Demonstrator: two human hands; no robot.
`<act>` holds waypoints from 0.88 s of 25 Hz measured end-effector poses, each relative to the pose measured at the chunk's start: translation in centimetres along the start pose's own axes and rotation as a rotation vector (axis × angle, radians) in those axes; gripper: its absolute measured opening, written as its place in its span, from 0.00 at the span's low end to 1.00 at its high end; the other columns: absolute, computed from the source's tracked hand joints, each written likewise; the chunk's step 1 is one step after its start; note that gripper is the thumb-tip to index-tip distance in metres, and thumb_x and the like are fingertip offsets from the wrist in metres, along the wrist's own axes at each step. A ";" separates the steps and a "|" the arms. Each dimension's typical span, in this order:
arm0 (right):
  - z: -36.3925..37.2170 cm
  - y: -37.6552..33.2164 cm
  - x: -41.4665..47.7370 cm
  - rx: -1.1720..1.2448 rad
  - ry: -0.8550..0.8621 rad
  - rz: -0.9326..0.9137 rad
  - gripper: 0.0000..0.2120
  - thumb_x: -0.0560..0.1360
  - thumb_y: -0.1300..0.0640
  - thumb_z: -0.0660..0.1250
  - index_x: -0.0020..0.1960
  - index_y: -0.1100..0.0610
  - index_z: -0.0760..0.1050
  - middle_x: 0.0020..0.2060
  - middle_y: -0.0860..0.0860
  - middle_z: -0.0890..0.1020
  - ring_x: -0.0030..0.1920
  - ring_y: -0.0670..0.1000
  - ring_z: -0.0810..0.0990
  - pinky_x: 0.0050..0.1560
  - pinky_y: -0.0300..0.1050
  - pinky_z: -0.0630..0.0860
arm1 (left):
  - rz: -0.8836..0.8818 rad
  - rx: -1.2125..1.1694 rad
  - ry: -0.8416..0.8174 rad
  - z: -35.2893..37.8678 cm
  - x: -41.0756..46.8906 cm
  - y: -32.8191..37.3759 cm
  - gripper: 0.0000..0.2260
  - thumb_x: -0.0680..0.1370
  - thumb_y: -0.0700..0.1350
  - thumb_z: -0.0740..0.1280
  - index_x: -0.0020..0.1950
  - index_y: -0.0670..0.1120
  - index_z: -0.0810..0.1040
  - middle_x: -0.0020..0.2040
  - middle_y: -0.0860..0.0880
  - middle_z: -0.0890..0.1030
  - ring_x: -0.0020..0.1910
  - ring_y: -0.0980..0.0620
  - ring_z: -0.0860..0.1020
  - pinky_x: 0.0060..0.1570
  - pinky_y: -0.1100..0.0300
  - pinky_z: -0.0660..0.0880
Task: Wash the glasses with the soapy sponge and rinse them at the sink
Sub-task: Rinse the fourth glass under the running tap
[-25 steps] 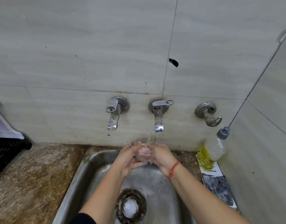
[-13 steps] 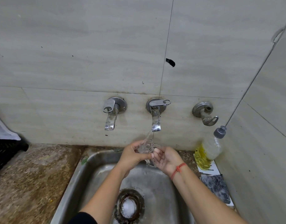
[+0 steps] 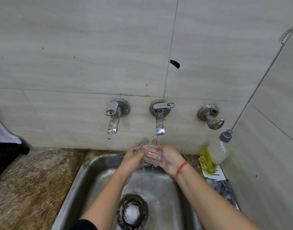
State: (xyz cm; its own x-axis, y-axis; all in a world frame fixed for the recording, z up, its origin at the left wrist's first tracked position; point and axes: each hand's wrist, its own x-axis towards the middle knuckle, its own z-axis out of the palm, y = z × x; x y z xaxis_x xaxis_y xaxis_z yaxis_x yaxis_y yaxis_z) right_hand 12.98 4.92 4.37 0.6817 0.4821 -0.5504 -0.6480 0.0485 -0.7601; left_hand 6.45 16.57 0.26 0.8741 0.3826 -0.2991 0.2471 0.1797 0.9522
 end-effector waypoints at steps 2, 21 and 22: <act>0.1 0.2 0.1 -0.103 -0.019 -0.011 0.19 0.84 0.56 0.48 0.55 0.64 0.76 0.34 0.51 0.85 0.32 0.46 0.84 0.31 0.37 0.78 | -0.048 -0.050 -0.051 -0.6 0.1 -0.1 0.14 0.78 0.49 0.68 0.59 0.45 0.73 0.47 0.46 0.80 0.40 0.50 0.79 0.48 0.50 0.80; 1.5 0.2 0.4 -0.377 -0.142 0.005 0.20 0.83 0.56 0.51 0.43 0.57 0.79 0.32 0.47 0.84 0.37 0.45 0.82 0.41 0.40 0.76 | -0.121 -0.444 -0.194 -2.4 -0.4 -0.3 0.24 0.70 0.37 0.70 0.65 0.37 0.70 0.53 0.38 0.80 0.48 0.41 0.81 0.46 0.45 0.81; 1.7 0.4 0.2 -0.407 -0.153 -0.023 0.19 0.83 0.55 0.52 0.44 0.58 0.79 0.33 0.47 0.84 0.38 0.46 0.81 0.40 0.40 0.76 | -0.127 -0.463 -0.178 -2.4 -0.4 -0.6 0.24 0.69 0.36 0.70 0.63 0.37 0.71 0.54 0.37 0.80 0.48 0.41 0.82 0.44 0.47 0.81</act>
State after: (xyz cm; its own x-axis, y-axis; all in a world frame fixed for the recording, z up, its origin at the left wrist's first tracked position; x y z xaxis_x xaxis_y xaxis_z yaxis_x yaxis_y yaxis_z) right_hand 12.27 6.51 4.52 0.6163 0.6105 -0.4974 -0.4257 -0.2732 -0.8627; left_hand 4.94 18.52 -0.33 0.9168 0.1789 -0.3570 0.1802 0.6126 0.7696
